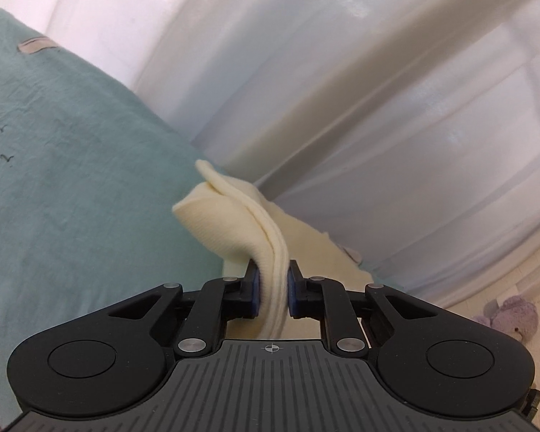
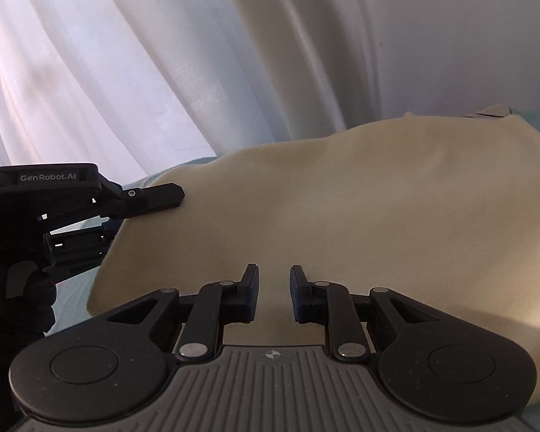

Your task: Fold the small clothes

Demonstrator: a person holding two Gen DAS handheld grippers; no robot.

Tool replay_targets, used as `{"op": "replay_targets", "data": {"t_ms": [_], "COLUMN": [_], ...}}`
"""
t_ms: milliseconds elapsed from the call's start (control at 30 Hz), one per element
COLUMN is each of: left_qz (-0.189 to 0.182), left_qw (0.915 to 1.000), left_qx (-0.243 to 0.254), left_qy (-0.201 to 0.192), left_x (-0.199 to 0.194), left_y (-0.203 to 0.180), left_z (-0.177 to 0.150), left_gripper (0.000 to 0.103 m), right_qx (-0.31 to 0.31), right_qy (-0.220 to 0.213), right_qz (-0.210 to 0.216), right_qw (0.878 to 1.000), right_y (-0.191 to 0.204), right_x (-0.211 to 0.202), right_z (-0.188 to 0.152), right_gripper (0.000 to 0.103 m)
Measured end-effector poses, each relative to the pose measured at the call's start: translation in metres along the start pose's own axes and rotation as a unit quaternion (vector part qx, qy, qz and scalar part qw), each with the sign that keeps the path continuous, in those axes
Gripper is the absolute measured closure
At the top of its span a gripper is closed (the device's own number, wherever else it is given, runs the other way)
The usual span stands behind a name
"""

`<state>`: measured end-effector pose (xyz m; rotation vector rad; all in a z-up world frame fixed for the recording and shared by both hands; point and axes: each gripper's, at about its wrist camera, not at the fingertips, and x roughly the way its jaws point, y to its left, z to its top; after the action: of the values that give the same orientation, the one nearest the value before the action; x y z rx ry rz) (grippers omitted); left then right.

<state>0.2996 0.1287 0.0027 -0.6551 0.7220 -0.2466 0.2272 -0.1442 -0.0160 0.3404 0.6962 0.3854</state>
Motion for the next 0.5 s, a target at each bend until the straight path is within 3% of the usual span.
{"op": "replay_targets", "data": {"t_ms": [167,300,400,467,500], "left_qz": [-0.004,0.033,0.031,-0.005,-0.043], "left_qw": [0.9978,0.9940,0.9914,0.9871,0.9841], "left_qx": [0.063,0.081,0.105,0.128,0.122], "left_qy": [0.021,0.067,0.072,0.096,0.122], "left_x": [0.035,0.084,0.089,0.080,0.074], "left_y": [-0.054,-0.068,-0.075,-0.082,-0.083], "left_z": [-0.022,-0.054,-0.069,-0.070,-0.070], "left_gripper": [0.086,0.086,0.079,0.063,0.062], "right_qx": [0.065,0.097,0.104,0.100,0.100], "right_qy": [-0.041,-0.042,-0.037,-0.039,-0.041], "right_qz": [-0.022,-0.049,-0.052,-0.057,-0.057], "right_qw": [0.997,0.993,0.993,0.993,0.993], "right_y": [-0.045,-0.073,-0.082,-0.083,-0.084], "right_x": [-0.043,-0.060,-0.065,-0.068,-0.069], "right_z": [0.007,0.006,0.003,0.004,0.005], "right_gripper": [0.084,0.082,0.082,0.082,0.082]}}
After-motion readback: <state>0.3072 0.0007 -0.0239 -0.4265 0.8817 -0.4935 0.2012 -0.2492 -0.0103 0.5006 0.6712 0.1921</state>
